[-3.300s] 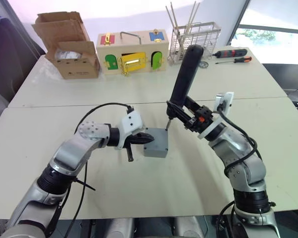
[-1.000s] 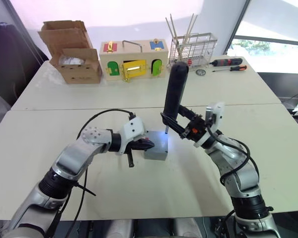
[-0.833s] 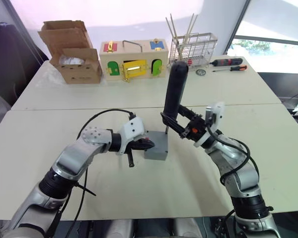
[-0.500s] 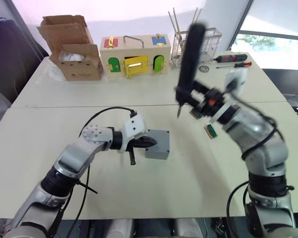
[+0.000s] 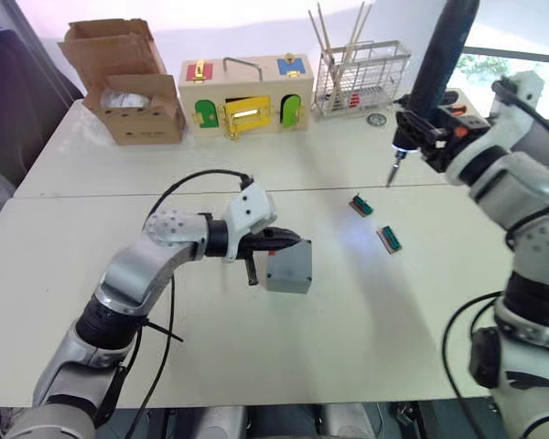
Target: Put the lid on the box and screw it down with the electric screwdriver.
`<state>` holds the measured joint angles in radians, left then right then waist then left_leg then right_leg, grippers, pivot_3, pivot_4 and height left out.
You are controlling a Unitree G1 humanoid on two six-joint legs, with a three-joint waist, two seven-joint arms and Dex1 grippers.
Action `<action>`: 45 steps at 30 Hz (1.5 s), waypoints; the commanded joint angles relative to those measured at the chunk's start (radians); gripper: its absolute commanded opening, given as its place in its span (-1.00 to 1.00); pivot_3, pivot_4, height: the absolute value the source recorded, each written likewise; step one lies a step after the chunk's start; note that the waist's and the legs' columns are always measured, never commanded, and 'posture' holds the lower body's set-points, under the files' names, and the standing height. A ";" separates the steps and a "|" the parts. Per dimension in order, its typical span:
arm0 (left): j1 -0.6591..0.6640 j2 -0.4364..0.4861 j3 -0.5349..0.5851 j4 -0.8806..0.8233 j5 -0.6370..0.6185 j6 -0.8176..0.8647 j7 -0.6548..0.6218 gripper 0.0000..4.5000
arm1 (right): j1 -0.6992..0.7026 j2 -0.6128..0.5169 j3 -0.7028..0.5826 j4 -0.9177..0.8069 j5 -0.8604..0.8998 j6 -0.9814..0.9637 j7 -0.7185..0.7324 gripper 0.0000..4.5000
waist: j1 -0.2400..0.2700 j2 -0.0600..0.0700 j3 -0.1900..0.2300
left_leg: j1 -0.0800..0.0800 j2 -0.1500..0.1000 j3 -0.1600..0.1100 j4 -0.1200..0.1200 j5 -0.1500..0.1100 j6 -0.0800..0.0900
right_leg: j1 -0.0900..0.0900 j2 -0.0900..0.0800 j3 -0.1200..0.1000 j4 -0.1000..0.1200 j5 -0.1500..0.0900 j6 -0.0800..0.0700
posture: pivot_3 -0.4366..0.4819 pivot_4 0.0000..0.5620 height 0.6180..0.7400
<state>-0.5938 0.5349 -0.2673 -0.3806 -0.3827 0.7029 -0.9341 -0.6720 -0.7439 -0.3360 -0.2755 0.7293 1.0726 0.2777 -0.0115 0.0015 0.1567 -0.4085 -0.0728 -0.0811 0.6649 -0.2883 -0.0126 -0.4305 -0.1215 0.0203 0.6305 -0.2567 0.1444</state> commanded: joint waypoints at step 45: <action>0.028 0.177 0.019 0.010 0.136 -0.071 0.022 -1.00 | -0.169 -0.362 0.398 0.415 -0.292 0.052 0.582 1.00 | -0.005 0.004 0.009 | 0.001 0.000 0.001 0.002 0.001 -0.001 | 0.001 0.001 0.000 0.002 0.001 0.000 | -0.05 -0.47 0.84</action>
<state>-0.5731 0.6915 -0.2585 -0.3233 -0.2537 0.6260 -0.8985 -0.8224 -1.0844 0.0943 0.2618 0.4130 1.1501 0.8164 -0.0162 0.0056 0.1654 -0.4072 -0.0724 -0.0798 0.6666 -0.2872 -0.0132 -0.4304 -0.1204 0.0202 0.6323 -0.2559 0.1441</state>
